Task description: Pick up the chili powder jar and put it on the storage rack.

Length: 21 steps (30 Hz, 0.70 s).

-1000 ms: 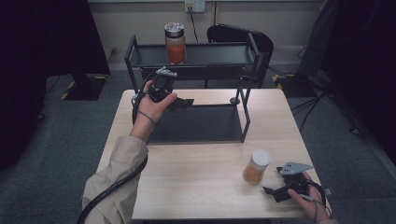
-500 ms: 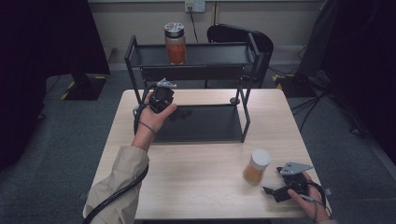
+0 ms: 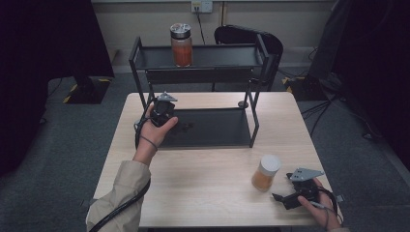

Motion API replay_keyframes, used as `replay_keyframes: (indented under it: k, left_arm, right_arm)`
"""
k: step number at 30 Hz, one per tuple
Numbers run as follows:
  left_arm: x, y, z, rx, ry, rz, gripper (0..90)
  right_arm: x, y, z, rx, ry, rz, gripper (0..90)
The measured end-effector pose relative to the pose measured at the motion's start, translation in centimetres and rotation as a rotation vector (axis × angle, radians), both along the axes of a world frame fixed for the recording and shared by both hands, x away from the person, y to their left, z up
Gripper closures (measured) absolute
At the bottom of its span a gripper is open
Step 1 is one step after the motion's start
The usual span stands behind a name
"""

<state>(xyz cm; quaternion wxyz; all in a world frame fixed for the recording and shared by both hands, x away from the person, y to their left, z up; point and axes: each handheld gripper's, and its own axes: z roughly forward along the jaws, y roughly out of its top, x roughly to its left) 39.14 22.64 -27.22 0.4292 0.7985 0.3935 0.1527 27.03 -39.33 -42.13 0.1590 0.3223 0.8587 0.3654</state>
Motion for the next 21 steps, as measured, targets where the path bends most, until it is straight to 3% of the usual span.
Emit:
replay_keyframes:
  k: [21]
  left_arm:
    - [-1.3, 1.3, -3.7, 0.029, 0.025, 0.014, 3.1]
  right_arm:
    - [0.0, 0.0, 0.0, 0.0, 0.0, -0.002, 0.0]
